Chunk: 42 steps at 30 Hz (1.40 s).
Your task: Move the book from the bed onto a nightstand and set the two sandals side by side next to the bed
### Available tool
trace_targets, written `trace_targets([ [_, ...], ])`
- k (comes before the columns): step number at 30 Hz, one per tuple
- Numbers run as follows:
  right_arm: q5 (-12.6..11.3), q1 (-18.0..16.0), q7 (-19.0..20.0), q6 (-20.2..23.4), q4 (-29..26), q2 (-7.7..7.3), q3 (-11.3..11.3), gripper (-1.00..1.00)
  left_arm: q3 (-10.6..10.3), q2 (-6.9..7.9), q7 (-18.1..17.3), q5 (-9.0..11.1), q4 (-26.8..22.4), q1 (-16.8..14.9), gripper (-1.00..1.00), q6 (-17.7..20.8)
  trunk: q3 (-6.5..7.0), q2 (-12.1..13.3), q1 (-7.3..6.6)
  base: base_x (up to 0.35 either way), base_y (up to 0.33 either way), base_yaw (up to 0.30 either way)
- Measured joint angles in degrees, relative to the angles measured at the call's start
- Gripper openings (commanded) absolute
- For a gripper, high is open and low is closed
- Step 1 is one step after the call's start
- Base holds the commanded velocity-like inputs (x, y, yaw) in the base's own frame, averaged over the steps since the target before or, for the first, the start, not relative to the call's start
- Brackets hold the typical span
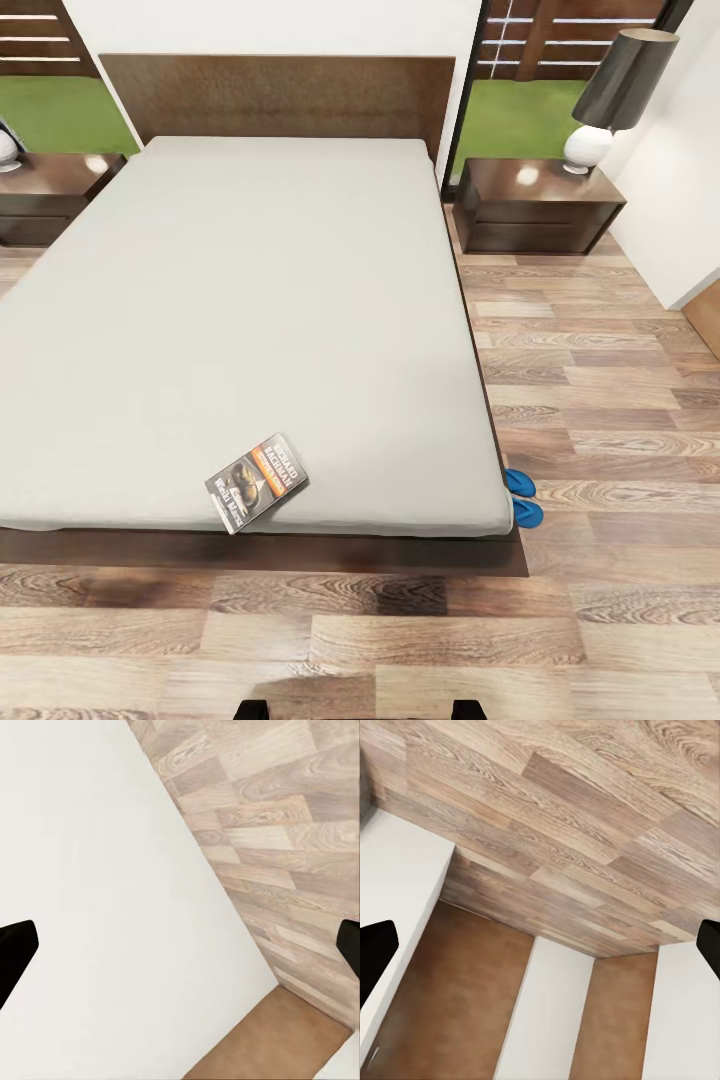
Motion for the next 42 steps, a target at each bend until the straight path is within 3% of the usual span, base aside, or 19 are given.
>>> trace_targets([
  [4, -0.1, 0.0, 0.0, -0.4, 0.1, -0.38, -0.1, 1.0, 0.0, -3.36, 0.0, 0.4, 0.5, 2.3, 1.0, -0.2, 0.0, 0.0, 0.0, 0.0, 0.0, 0.0],
  [10, -0.2, 0.0, 0.0, -0.7, 0.2, -0.72, -0.6, 1.0, -0.1, -5.9, -0.4, 0.6, 1.0, 5.8, 1.0, -0.2, 0.0, 0.0, 0.0, 0.0, 0.0, 0.0],
  [12, -0.2, 0.0, 0.0, -0.7, 0.4, -0.8, -1.6, 1.0, -0.1, -7.45, -0.5, 0.7, 1.1, 8.3, 1.0, -0.2, 0.0, 0.0, 0.0, 0.0, 0.0, 0.0],
  [13, -0.2, 0.0, 0.0, -0.7, 0.4, -0.8, -1.6, 1.0, -0.2, -7.5, -0.5, 0.6, 1.1, 8.3, 1.0, -0.2, 0.0, 0.0, 0.0, 0.0, 0.0, 0.0],
  [15, -0.2, 0.0, 0.0, -0.8, 0.5, -0.85, -3.0, 1.0, -0.2, -9.48, -0.6, 0.7, 1.2, 10.6, 1.0, -0.2, 0.0, 0.0, 0.0, 0.0, 0.0, 0.0],
  [16, -0.2, 0.0, 0.0, -0.8, 0.5, -0.85, -3.0, 1.0, -0.3, -9.54, -0.6, 0.6, 1.2, 10.6, 1.0, -0.2, 0.0, 0.0, 0.0, 0.0, 0.0, 0.0],
  [18, -0.2, 0.0, 0.0, -0.8, 0.6, -0.92, -4.5, 1.0, -0.3, -11.63, -0.6, 0.6, 1.2, 12.7, 1.0, -0.1, 0.0, 0.0, 0.0, 0.0, 0.0, 0.0],
  [19, -0.2, 0.0, 0.0, -0.8, 0.6, -0.92, -4.6, 1.0, -0.3, -11.69, -0.6, 0.6, 1.2, 12.7, 1.0, -0.1, 0.0, 0.0, 0.0, 0.0, 0.0, 0.0],
  [21, -0.2, 0.0, 0.0, -0.8, 0.7, -0.98, -6.0, 1.0, -0.4, -13.61, -0.7, 0.6, 1.3, 14.5, 1.0, 0.0, 0.0, 0.0, 0.0, 0.0, 0.0, 0.0],
  [27, -0.2, 0.0, 0.0, -0.8, 0.9, -1.05, -7.4, 1.0, -0.4, -15.58, -0.8, 0.6, 1.4, 16.4, 1.0, 0.2, -0.01, 0.0, 0.0, 0.0, 0.0, 0.0],
  [28, -0.2, 0.0, 0.0, -0.8, 1.0, -1.09, -8.1, 1.0, -0.4, -16.54, -1.0, 0.6, 1.4, 17.6, 1.0, 0.3, -0.01, 0.0, -0.01, 0.0, 0.0, 0.0],
  [36, -0.3, 0.0, 0.0, -0.8, 1.2, -1.28, -9.1, 1.0, -0.4, -17.32, -1.7, 0.5, 1.4, 19.0, 1.0, 0.4, -0.01, 0.0, -0.01, 0.0, 0.0, 0.0],
  [42, -0.2, 0.0, 0.0, -0.8, 1.2, -2.05, -12.9, 1.0, -0.5, -17.56, -2.1, 0.5, 1.4, 19.8, 1.0, 0.3, -0.01, 0.0, 0.0, 0.0, 0.0, 0.0],
])
